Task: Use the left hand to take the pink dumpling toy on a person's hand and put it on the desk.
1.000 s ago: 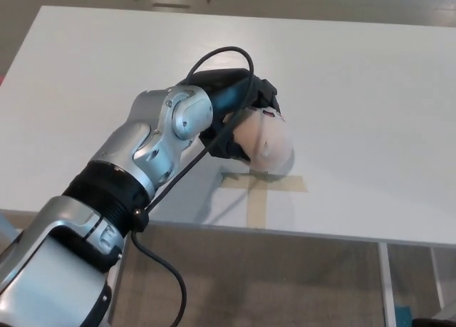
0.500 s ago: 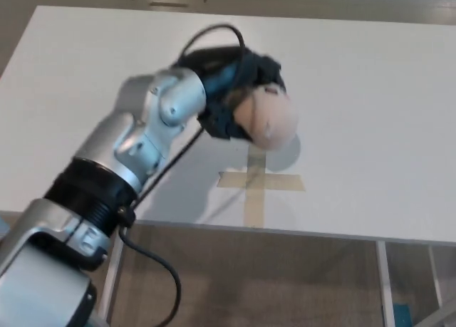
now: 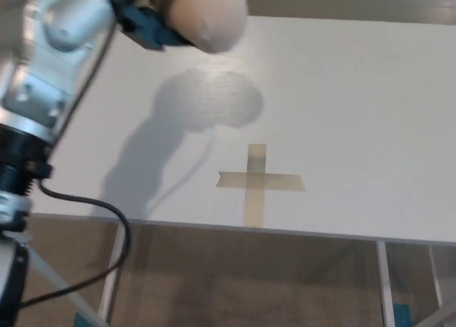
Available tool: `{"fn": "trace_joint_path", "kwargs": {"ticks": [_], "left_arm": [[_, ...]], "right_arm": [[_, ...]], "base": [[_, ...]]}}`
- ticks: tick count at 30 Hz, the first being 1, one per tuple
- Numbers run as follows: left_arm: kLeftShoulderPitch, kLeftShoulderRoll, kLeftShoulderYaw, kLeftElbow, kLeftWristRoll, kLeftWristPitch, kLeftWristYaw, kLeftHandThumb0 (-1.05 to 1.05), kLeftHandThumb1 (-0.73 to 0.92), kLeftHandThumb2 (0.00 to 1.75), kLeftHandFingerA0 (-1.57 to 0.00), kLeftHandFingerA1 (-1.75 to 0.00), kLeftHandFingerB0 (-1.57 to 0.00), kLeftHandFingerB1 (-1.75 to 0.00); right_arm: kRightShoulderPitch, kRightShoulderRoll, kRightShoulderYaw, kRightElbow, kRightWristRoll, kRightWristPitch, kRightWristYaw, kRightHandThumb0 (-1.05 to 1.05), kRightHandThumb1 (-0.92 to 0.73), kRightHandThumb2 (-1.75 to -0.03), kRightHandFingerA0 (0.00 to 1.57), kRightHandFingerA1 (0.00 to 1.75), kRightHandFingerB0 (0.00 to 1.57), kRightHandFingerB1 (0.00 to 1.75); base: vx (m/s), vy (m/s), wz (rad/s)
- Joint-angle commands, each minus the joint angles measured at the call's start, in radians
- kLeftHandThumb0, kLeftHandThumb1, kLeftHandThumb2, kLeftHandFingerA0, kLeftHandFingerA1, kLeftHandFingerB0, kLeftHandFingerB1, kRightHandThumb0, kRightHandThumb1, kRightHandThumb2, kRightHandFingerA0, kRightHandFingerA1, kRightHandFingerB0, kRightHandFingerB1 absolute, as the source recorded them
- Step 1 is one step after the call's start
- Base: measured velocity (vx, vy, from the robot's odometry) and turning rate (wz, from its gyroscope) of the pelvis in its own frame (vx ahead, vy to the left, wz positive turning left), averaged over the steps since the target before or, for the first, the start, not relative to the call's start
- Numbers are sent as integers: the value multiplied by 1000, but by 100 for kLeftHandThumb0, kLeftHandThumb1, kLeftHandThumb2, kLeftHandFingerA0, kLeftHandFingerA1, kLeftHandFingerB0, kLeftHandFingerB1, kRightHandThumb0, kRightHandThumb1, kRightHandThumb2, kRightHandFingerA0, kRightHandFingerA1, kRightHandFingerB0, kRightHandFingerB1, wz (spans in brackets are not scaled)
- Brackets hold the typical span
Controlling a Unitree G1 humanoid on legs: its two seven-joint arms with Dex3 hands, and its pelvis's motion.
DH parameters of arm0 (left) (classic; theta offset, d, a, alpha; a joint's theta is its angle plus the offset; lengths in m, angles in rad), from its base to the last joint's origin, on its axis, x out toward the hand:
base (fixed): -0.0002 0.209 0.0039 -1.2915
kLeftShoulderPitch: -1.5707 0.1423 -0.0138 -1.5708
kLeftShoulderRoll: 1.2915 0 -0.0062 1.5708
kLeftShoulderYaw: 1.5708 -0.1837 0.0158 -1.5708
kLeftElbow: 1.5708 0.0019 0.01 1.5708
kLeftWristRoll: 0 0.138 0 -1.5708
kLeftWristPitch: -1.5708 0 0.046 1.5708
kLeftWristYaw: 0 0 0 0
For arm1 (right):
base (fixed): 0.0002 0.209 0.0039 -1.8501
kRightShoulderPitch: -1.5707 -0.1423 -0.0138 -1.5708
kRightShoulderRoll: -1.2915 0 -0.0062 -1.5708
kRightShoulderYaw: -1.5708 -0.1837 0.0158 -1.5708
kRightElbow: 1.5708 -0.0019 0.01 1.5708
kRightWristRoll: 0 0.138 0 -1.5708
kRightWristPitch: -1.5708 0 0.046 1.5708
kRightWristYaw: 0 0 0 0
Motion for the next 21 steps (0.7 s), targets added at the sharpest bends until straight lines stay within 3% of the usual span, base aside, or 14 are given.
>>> {"fn": "trace_joint_path", "kwargs": {"ticks": [1,5,6,9,11,16,19,21], "left_arm": [[36,90,55,0,-43,-35,-42,-22,78,63,-83,-112,-87,-65],[81,122,68,50,-38,-61,-20,-22,78,64,-79,-118,-85,-70],[100,132,67,83,-31,-79,-6,-21,78,64,-81,-114,-87,-60],[124,146,59,151,-15,-117,21,-21,78,63,-83,-108,-85,-55],[125,148,43,198,3,-124,31,-22,78,64,-80,-115,-87,-62],[113,146,-9,299,55,-134,55,-23,78,63,-83,-110,-86,-60],[120,134,-83,352,123,-162,104,-25,77,64,-75,-124,-85,-55],[123,130,-102,365,134,-178,127,-25,77,64,-75,-124,-85,-55]], "right_arm": [[17,-14,2,2,4,1,16,-22,-69,-61,62,45,53,42],[19,-16,7,1,-2,-1,17,-22,-69,-61,62,45,53,42],[21,-16,8,1,-2,-3,16,-22,-69,-61,62,45,53,42],[23,-15,9,1,-1,-6,15,-22,-69,-61,62,45,53,42],[21,-16,8,1,0,-5,16,-22,-69,-61,62,45,53,42],[12,-19,3,2,4,3,16,-22,-69,-61,62,45,53,42],[7,-19,4,2,3,11,10,-22,-69,-61,62,45,53,42],[8,-19,5,2,2,11,9,-22,-69,-61,62,45,53,42]], "base": [[0,0,0],[0,0,0],[0,0,0],[0,0,0],[0,0,0],[0,0,0],[0,0,0],[0,0,0]]}}
